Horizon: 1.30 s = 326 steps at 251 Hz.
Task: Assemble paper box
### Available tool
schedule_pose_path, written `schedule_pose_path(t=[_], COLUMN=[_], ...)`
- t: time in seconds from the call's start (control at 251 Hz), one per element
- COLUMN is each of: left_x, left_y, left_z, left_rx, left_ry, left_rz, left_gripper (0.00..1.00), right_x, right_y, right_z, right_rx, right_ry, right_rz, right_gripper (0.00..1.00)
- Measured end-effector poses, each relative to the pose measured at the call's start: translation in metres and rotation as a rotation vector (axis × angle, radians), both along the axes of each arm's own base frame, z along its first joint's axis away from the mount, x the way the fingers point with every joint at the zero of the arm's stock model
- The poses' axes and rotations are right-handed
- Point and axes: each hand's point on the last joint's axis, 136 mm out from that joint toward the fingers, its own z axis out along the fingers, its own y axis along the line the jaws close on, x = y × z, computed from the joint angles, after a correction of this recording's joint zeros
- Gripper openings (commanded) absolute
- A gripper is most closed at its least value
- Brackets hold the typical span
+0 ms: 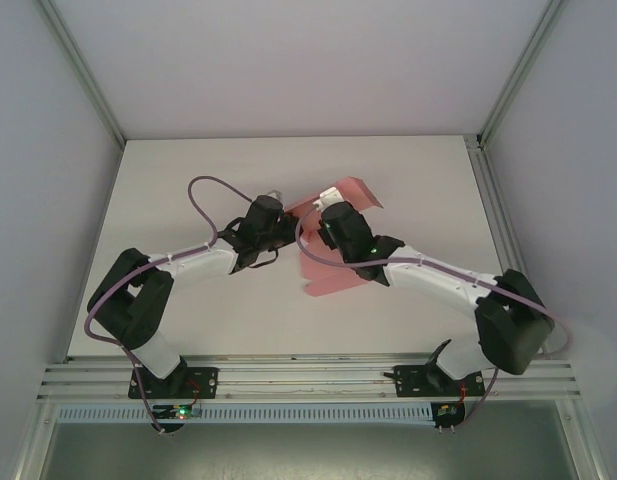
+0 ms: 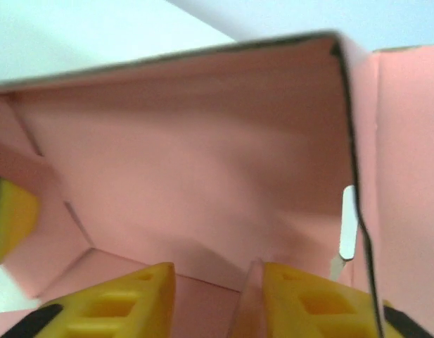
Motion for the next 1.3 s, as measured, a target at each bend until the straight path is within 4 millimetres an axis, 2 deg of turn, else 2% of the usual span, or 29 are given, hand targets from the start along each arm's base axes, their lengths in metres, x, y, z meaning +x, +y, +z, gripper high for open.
schedule_pose_path(t=[0.08,0.176,0.263,0.311,0.395,0.451,0.503,0.555,0.67,0.766,0.806,0.866,0.946,1.173,1.301], left_x=[-0.001,-0.002,-0.004,-0.006,-0.010,-0.013,-0.016,-0.019,-0.026,-0.032,-0.033,-0.034,-0.034,-0.034,-0.033], left_y=[-0.002,-0.003,-0.002,-0.001,0.001,0.002,0.003,0.003,0.002,0.003,0.004,0.005,0.006,0.007,0.007], left_z=[0.001,0.001,0.003,0.003,0.003,0.004,0.005,0.009,0.022,0.033,0.036,0.040,0.043,0.042,0.042], left_rx=[-0.003,0.008,0.022,0.027,0.035,0.037,0.036,0.038,0.030,0.024,0.024,0.025,0.028,0.037,0.038], left_ry=[-0.003,-0.016,-0.034,-0.041,-0.056,-0.065,-0.078,-0.094,-0.141,-0.177,-0.189,-0.201,-0.213,-0.219,-0.219], left_rz=[-0.017,-0.038,-0.057,-0.072,-0.103,-0.123,-0.145,-0.164,-0.206,-0.228,-0.232,-0.235,-0.238,-0.240,-0.237], left_gripper=[0.00,0.00,0.00,0.00,0.00,0.00,0.00,0.00,0.00,0.00,0.00,0.00,0.00,0.00,0.00], right_x=[-0.010,-0.026,-0.051,-0.065,-0.083,-0.085,-0.080,-0.071,-0.044,-0.025,-0.021,-0.019,-0.023,-0.050,-0.065], right_y=[-0.005,-0.016,-0.027,-0.036,-0.057,-0.077,-0.098,-0.119,-0.164,-0.182,-0.178,-0.162,-0.135,-0.070,-0.042], right_z=[0.025,0.067,0.110,0.131,0.160,0.172,0.175,0.170,0.141,0.107,0.092,0.073,0.061,0.067,0.067], right_rx=[0.047,0.133,0.256,0.323,0.401,0.428,0.433,0.426,0.401,0.388,0.388,0.408,0.450,0.535,0.543], right_ry=[-0.040,-0.107,-0.181,-0.221,-0.294,-0.331,-0.342,-0.324,-0.215,-0.090,-0.032,0.058,0.140,0.226,0.257], right_rz=[0.010,0.045,0.120,0.152,0.187,0.154,0.097,0.017,-0.158,-0.222,-0.206,-0.133,-0.011,0.305,0.420], right_gripper=[0.64,0.73,0.84,0.97,0.98,0.98,0.98,0.98,0.98,0.94,0.92,0.89,0.85,0.70,0.68])
